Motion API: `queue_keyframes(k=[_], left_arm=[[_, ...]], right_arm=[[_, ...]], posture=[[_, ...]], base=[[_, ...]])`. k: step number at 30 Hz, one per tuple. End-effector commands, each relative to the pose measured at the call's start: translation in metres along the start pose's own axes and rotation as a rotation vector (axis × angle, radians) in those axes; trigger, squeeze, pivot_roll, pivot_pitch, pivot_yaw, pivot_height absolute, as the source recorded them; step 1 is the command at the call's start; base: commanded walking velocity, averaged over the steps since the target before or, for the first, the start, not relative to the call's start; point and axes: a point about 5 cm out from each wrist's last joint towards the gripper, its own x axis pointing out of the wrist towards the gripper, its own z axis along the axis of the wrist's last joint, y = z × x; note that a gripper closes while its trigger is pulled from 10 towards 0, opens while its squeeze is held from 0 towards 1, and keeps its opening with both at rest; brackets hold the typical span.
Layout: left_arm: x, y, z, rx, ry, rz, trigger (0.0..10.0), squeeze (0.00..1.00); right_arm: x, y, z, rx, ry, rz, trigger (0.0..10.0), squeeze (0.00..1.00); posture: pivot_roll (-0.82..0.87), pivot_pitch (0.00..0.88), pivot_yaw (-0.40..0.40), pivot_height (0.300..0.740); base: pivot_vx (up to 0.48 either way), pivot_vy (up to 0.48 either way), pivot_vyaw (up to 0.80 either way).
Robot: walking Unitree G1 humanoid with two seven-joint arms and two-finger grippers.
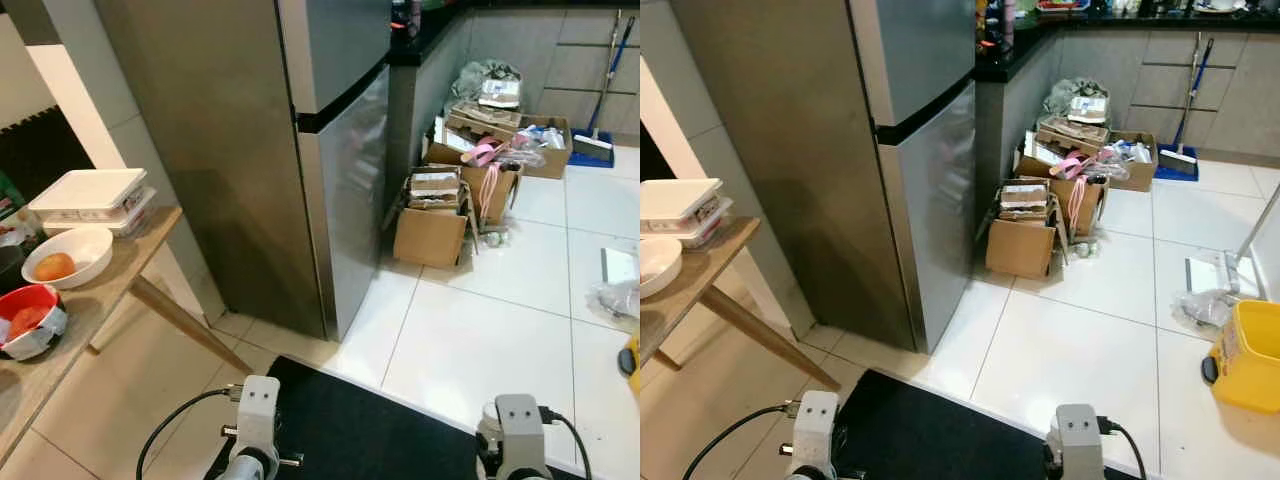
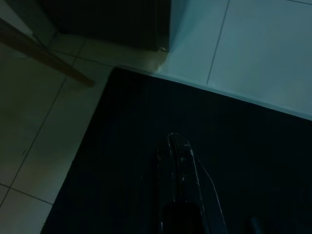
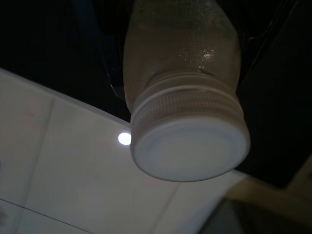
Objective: Restocking fridge
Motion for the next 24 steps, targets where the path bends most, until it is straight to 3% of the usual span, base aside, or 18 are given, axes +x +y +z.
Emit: queue_keyframes(k=[1, 24], left_arm=[[-0.003, 0.0049, -0.006, -0.005, 0.022, 0.018, 10.0, 0.0], [-0.0014, 0.0052, -0.0025, -0.01, 0.018, 0.014, 10.0, 0.0]], right_arm=[[-0.0002, 0.0008, -0.0002, 0.006, 0.001, 0.001, 10.0, 0.0], [0.0001, 0.0015, -0.0002, 0.012, 0.003, -0.002, 10.0, 0.0]], posture=[[0.0, 0.138, 0.069, 0.74], [0.01, 0.132, 0.073, 0.74]], base=[[0.412, 0.0, 0.0], [0.38, 0.0, 0.0]])
